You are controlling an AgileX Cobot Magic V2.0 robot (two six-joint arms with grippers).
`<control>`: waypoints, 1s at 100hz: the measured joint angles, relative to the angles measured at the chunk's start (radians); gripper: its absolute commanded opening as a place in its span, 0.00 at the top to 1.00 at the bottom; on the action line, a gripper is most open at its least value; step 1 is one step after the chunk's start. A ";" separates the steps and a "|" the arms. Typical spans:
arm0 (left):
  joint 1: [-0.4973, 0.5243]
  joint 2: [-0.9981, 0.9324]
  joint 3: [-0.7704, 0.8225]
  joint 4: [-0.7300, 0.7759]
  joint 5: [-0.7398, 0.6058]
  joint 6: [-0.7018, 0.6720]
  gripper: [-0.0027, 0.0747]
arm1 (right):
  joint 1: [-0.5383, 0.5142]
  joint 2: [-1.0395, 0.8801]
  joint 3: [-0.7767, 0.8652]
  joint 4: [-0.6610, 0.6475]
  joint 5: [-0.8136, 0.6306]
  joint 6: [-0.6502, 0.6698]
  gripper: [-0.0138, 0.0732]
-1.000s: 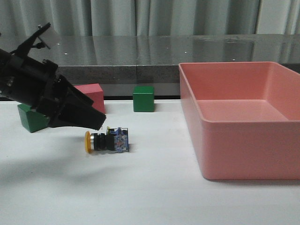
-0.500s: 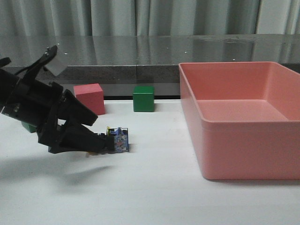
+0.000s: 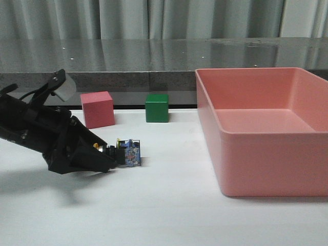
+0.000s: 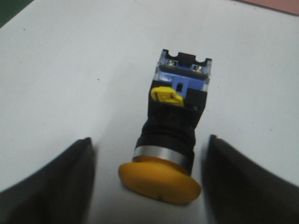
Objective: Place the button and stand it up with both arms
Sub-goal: 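Grasp the button by its body with the left gripper and lift, then rotate the button cap-up and lower it onto the table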
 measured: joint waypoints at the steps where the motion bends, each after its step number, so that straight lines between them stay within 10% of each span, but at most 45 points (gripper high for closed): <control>1: 0.000 0.000 0.000 0.000 0.000 0.000 0.76 | 0.000 0.000 0.000 0.000 0.000 0.000 0.93; 8: 0.000 0.000 0.000 0.000 -0.001 0.002 1.00 | 0.000 0.000 0.000 0.000 0.000 0.000 0.93; 46: 0.000 -0.123 -0.018 0.219 -0.015 -0.176 0.99 | 0.000 0.000 0.000 0.000 0.000 0.000 0.93; 100: -0.268 -0.366 -0.329 1.638 0.011 -1.353 0.99 | 0.000 0.000 0.000 0.000 0.000 0.000 0.93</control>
